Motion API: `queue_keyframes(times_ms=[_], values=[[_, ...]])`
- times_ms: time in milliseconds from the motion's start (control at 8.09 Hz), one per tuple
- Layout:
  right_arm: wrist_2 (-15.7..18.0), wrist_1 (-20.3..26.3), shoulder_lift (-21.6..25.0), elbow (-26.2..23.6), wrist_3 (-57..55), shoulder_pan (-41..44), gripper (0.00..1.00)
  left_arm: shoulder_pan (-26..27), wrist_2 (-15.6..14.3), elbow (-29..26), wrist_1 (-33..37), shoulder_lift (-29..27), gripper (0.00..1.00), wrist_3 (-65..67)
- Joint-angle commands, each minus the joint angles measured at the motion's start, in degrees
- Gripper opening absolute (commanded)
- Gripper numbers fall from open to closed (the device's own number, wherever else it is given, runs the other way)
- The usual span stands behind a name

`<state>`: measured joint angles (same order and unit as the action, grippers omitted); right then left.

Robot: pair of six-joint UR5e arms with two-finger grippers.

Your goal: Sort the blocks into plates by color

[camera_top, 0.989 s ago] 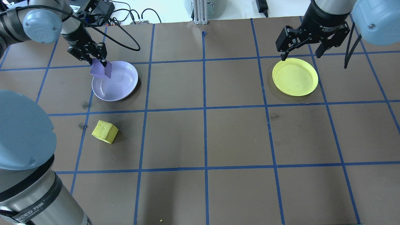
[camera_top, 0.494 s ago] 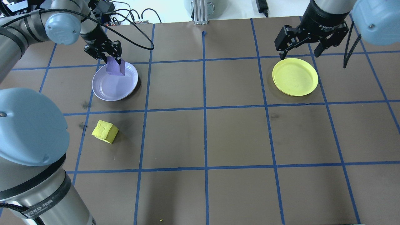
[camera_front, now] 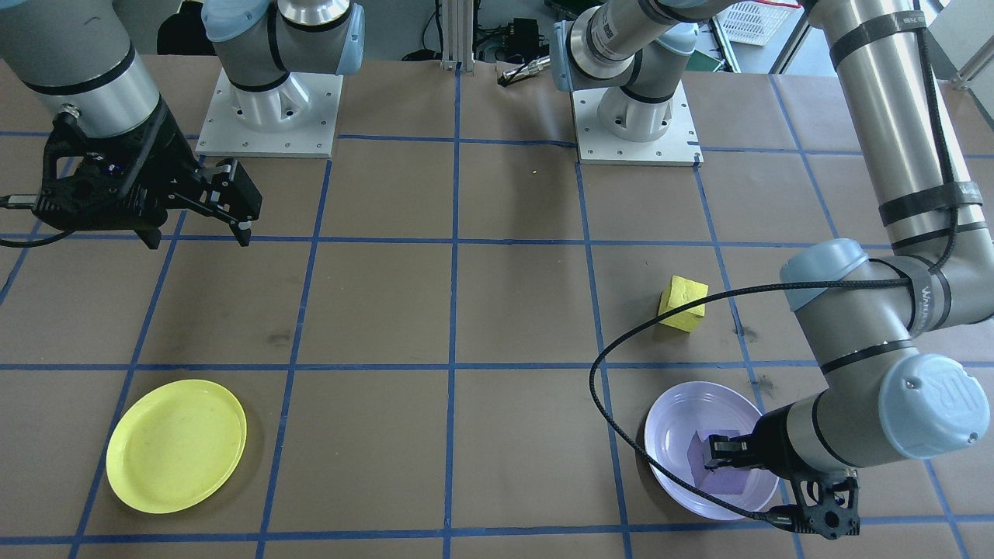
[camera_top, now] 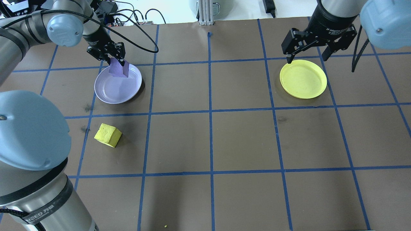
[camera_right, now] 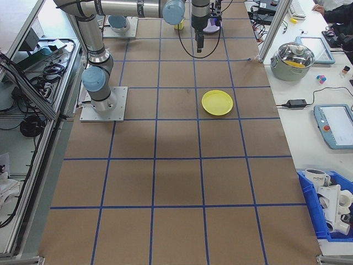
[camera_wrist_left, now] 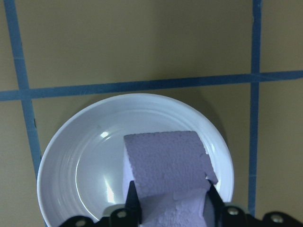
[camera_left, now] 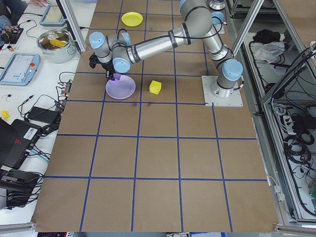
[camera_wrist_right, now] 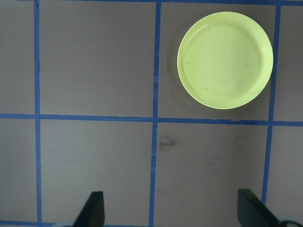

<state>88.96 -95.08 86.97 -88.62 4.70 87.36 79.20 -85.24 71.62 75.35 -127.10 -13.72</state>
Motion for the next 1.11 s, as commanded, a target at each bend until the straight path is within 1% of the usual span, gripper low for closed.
queue_keyframes(times_ms=[0, 124, 247, 742, 865, 989], values=[[-0.01, -0.1, -0.05, -0.06, 0.05, 0.0, 1.0, -0.89, -0.36, 0.36, -0.2, 0.27, 0.4, -0.78], [0.94, -0.1, -0.05, -0.15, 0.22, 0.0, 1.0, -0.89, -0.19, 0.36, -0.12, 0.97, 0.67, -0.69], [0.86, -0.1, -0.05, -0.07, 0.23, 0.0, 1.0, -0.98, 0.16, 0.63, 0.32, 1.15, 1.0, -0.69], [0.6, -0.19, -0.05, -0.15, 0.13, 0.0, 1.0, -1.07, -0.18, 1.51, 0.59, 1.59, 1.0, -0.17], [0.6, -0.1, -0.05, -0.15, 0.14, 0.0, 1.0, -0.98, -0.36, 1.59, 1.02, 2.98, 1.0, 0.01], [0.69, -0.19, -0.14, -0.15, 0.14, 0.0, 1.0, -0.98, -0.36, 2.38, 4.94, 6.04, 1.0, 0.1]])
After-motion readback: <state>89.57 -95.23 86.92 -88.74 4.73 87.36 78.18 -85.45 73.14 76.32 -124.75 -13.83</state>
